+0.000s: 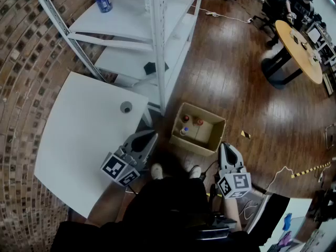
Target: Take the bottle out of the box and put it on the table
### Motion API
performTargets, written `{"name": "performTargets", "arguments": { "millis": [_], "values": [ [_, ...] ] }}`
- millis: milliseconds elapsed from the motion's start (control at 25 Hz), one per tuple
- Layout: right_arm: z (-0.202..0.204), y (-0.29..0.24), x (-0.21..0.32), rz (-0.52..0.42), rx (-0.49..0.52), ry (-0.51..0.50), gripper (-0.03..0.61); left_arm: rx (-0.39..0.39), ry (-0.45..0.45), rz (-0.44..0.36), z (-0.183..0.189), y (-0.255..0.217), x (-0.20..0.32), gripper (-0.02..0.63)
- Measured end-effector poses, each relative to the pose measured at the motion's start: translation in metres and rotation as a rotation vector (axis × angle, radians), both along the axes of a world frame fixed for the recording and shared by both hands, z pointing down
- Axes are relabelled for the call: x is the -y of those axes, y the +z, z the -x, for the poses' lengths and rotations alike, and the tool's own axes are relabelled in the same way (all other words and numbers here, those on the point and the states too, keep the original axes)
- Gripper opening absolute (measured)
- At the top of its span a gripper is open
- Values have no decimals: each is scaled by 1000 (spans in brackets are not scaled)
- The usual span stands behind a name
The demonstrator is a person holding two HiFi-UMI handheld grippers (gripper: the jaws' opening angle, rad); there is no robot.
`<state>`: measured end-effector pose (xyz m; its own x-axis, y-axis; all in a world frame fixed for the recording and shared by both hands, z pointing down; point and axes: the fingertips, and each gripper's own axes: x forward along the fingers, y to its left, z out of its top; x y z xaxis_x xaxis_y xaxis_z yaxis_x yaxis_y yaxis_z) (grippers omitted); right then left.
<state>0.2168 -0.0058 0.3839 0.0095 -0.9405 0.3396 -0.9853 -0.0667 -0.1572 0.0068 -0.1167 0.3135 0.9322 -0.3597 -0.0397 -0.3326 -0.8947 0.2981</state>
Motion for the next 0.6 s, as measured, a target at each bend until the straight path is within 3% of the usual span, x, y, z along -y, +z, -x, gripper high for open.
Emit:
{"name": "performTargets", "arguments": {
  "millis": [240,600],
  "values": [
    [-21,30,2,39,24,-38,4,48,-36,-1,-24,21,12,2],
    [-97,62,13,51,63,-165,5,169,-99,-30,-94,51,-9,2]
  ]
}}
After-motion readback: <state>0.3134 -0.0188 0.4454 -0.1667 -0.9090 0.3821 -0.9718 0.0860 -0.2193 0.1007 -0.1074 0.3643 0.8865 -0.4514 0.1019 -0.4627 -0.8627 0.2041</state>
